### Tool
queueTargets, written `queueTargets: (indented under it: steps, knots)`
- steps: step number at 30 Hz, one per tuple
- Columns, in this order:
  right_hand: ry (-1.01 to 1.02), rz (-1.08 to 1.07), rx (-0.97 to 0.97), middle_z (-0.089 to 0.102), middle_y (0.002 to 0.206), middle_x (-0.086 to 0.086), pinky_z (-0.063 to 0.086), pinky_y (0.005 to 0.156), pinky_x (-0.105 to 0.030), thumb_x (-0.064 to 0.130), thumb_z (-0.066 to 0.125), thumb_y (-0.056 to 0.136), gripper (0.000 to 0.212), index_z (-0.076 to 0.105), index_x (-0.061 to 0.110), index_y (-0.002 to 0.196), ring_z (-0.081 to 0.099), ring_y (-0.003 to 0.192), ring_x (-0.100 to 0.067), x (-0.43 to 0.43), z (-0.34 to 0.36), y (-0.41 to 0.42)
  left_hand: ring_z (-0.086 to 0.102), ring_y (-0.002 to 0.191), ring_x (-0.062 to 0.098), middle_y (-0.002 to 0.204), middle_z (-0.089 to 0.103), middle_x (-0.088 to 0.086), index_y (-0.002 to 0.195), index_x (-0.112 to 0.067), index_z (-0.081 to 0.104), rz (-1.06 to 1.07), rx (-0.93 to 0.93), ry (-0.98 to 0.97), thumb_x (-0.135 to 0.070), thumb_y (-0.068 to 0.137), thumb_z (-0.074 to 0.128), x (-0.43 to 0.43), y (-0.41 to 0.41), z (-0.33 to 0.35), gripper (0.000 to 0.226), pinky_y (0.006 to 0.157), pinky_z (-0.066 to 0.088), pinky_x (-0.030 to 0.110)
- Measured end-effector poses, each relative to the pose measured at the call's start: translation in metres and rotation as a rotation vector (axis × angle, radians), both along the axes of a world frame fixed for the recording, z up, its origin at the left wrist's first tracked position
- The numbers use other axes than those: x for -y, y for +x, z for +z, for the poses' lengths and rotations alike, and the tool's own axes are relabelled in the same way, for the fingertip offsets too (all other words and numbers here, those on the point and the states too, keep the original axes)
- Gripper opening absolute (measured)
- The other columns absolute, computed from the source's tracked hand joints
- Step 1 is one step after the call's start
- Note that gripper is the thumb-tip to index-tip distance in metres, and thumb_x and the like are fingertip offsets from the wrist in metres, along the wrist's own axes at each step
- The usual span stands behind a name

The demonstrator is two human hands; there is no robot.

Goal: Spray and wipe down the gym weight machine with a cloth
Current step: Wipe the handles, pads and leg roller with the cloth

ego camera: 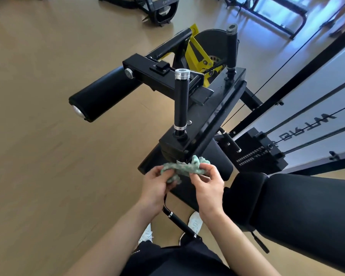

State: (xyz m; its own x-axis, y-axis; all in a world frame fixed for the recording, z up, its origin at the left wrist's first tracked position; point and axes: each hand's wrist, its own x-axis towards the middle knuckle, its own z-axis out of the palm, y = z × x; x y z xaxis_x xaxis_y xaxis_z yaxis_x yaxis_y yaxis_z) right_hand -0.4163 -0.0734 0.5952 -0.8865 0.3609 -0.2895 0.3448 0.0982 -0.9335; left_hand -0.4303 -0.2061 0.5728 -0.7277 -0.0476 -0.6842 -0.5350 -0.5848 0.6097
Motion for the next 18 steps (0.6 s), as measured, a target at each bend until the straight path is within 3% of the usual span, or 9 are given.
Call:
queueTargets:
  steps: [4, 9, 15, 18]
  knots:
    - [-0.130, -0.086, 0.071, 0.074, 0.094, -0.017, 0.061, 0.092, -0.048, -0.002, 0.079, 0.085, 0.018, 0.064, 0.006, 0.091, 0.074, 0.092, -0.034, 0.015, -0.004, -0.009, 0.067, 0.077, 0.014, 0.089, 0.065, 0.004, 0.090, -0.012, 0.055, 0.171, -0.055, 0.006, 0.004, 0.098, 0.060, 0.019, -0.024, 0.002, 0.019, 0.064, 0.059, 0.019]
    - [-0.294, -0.154, 0.099, 0.066, 0.076, -0.008, 0.062, 0.092, -0.040, -0.005, 0.077, 0.086, 0.018, 0.060, 0.003, 0.085, 0.073, 0.075, -0.019, 0.025, -0.005, -0.012, 0.069, 0.081, 0.012, 0.094, 0.065, 0.003, 0.097, -0.012, 0.059, 0.199, -0.128, -0.068, 0.006, 0.096, 0.061, 0.018, -0.034, 0.010, 0.018, 0.076, 0.061, 0.023]
    - [-0.316, -0.217, -0.008, 0.074, 0.092, -0.010, 0.063, 0.079, -0.030, -0.002, 0.071, 0.091, 0.008, 0.070, 0.005, 0.092, 0.073, 0.087, -0.021, -0.004, 0.002, -0.014, 0.075, 0.091, 0.016, 0.091, 0.074, 0.001, 0.097, -0.011, 0.063, 0.096, -0.151, -0.102, 0.002, 0.093, 0.069, -0.010, -0.014, 0.004, 0.015, 0.081, 0.060, 0.028]
    - [-0.327, -0.234, -0.051, 0.077, 0.101, -0.009, 0.062, 0.081, -0.028, 0.002, 0.068, 0.095, 0.011, 0.072, 0.006, 0.104, 0.074, 0.102, -0.027, -0.019, 0.006, -0.023, 0.073, 0.097, 0.025, 0.102, 0.073, 0.011, 0.103, -0.008, 0.063, 0.028, -0.106, -0.108, -0.005, 0.095, 0.070, -0.023, -0.002, 0.004, 0.011, 0.088, 0.061, 0.037]
